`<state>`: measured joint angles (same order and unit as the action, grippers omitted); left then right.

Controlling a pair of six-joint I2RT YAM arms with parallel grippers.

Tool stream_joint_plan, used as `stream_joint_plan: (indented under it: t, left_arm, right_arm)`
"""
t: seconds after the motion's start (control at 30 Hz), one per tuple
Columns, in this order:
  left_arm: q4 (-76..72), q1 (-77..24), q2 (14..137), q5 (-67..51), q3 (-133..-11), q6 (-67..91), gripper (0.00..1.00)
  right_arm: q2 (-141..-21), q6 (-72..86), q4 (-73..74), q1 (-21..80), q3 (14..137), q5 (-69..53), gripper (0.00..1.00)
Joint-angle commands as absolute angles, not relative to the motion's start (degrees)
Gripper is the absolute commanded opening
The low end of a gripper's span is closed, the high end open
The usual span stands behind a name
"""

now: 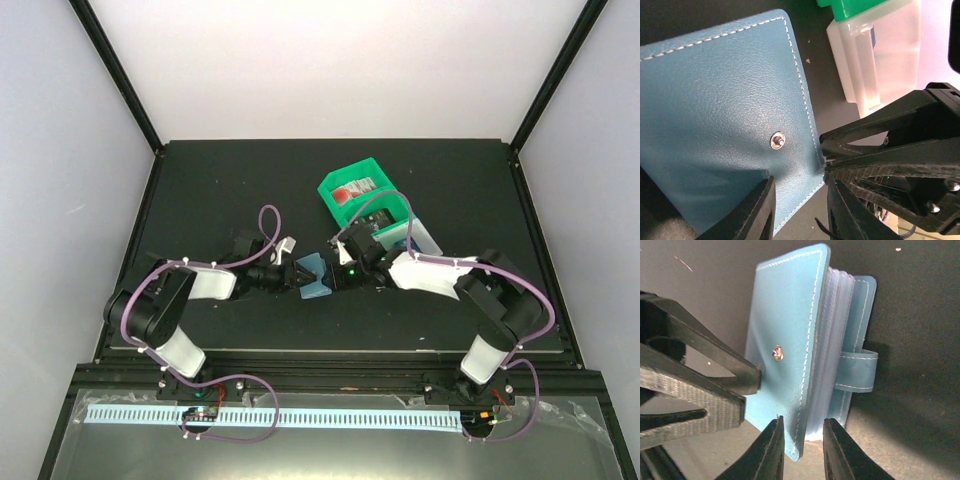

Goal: Put the credit cards into the card holder
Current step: Close the card holder at the center of the board.

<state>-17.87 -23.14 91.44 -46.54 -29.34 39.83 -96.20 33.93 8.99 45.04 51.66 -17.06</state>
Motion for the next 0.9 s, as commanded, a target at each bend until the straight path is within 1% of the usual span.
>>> stream_joint_plan:
  t: [0.0,0.1,0.23,0.3,0.43,0.47,0.6,0.87]
  left_arm:
    - [-20.94,-23.47,93.0,-47.31,-30.81,40.56,0.31]
    - [-21.95,-23.55,90.18,-46.63,-29.51,42.22,0.3]
    - [-15.87,-23.64,84.91,-43.06,-29.74,40.77,0.38]
    - [-13.06,-23.64,82.81,-39.57,-29.12,40.53,0.43]
    - [-7.25,-23.64,79.57,-32.18,-27.21,40.65,0.61]
    - [-6.58,-23.64,79.08,-31.18,-26.82,40.9,0.64]
    - [-5.85,-23.64,79.65,-31.08,-26.19,42.24,0.67]
    - [-9.07,-23.81,83.74,-32.78,-25.93,45.66,0.68]
  right_arm:
    - [-98.85,33.56,10.33,45.32,53.77,-15.14,0.23]
    - [-101.14,33.75,13.08,45.33,55.1,-13.35,0.17]
    - [-102.9,34.56,15.19,45.39,56.09,-13.21,0.13]
    - [-103.52,34.92,16.5,45.42,56.74,-12.37,0.11]
    - [-104.43,35.08,18.68,45.38,58.15,-10.84,0.1]
    - [-104.69,35.07,19.02,45.4,58.42,-10.77,0.1]
    - [-105.69,34.96,19.76,45.47,59.13,-10.98,0.1]
    - [-106.49,36.25,17.43,45.52,58.23,-13.84,0.11]
